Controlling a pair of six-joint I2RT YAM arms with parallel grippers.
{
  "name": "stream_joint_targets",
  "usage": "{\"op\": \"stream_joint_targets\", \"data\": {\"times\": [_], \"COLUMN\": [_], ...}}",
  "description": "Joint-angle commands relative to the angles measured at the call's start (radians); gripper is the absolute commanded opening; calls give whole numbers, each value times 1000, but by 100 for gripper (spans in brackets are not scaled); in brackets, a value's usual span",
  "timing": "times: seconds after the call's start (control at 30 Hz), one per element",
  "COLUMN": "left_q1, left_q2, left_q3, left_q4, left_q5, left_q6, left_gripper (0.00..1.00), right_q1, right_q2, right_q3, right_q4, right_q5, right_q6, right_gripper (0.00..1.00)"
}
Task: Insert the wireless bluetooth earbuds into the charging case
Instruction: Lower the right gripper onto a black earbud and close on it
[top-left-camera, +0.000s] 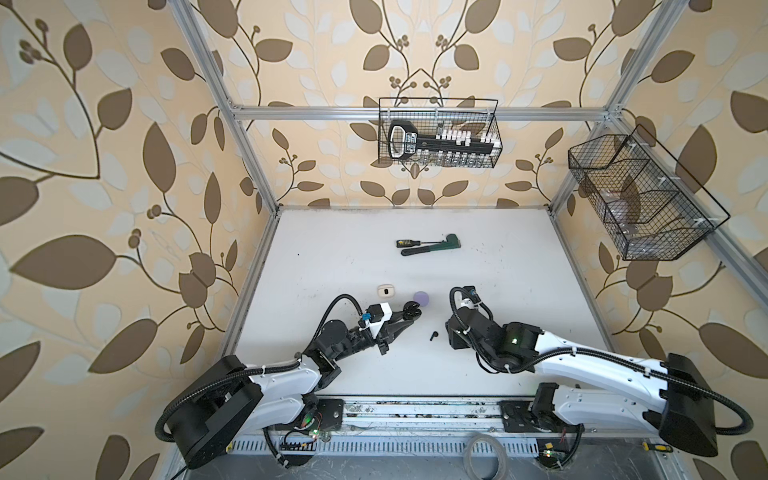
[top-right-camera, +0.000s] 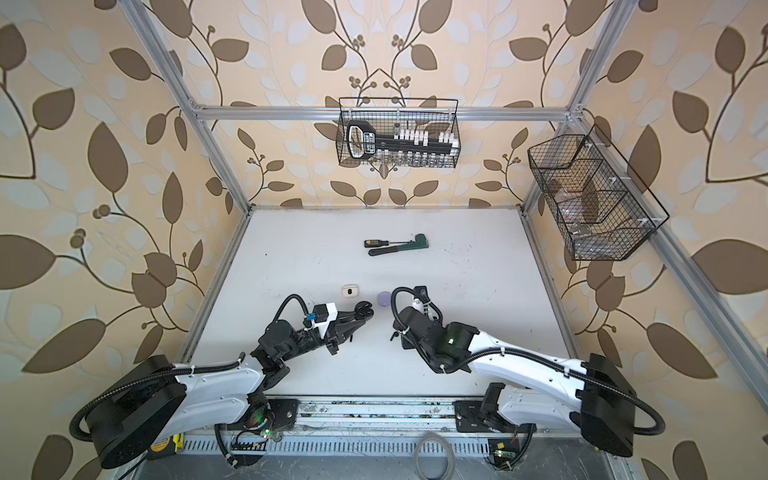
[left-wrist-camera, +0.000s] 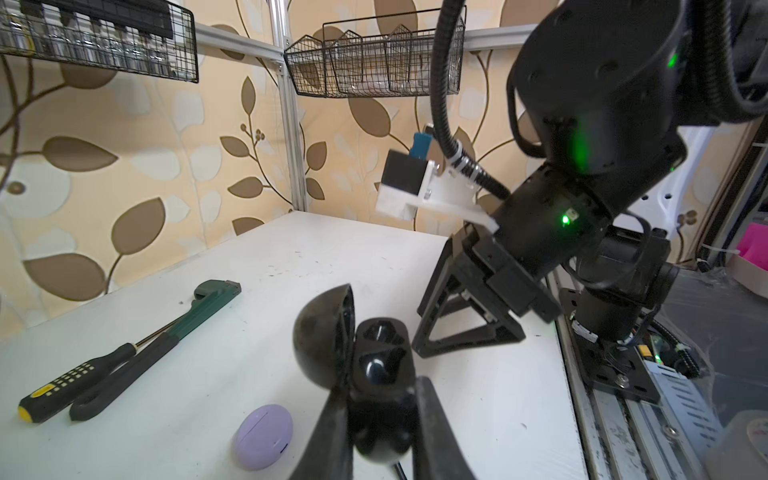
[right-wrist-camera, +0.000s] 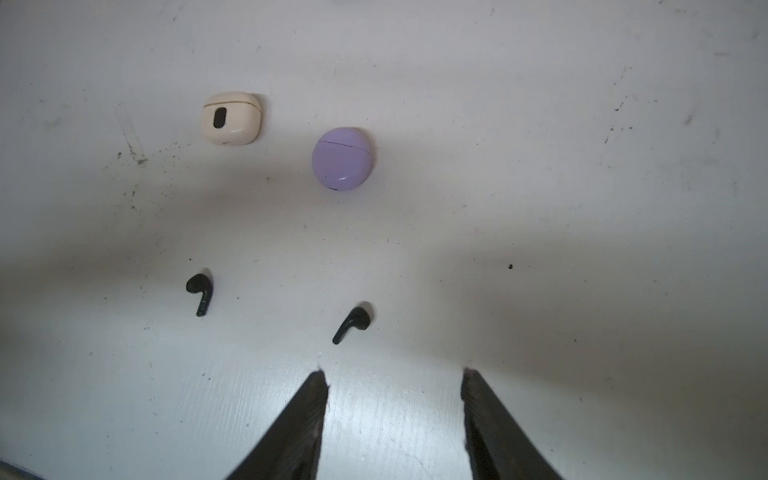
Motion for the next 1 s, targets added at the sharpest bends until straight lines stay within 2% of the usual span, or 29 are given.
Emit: {"op": "stream_joint_targets", "data": {"times": [0.0,0.27,0.43,0.6,0.97], "left_q1": [6,6,6,6,6], "left_q2": [-48,-161,-170,-161,-200], "left_q3": [-19,-30,-47,-41,-41], "left_q4": [18,-95,-82,-81,-127], "left_q5": [-59,-155,-216,-192,-214], "left_q6": [24,48,36,31,47], "left_gripper": [0,0,0,0,0], "right_q1": [6,-1,-19,-23,-32], "right_q2": [77,216,261,282,302], "right_q3": [25,49,61,64,95], "right_q4": [51,127,142,152,104], "right_q5": [-29,-64,-90,-87,-74], "right_q6": [-2,-10,-5,3,-14], "right_gripper": [54,54,55,55,57]}}
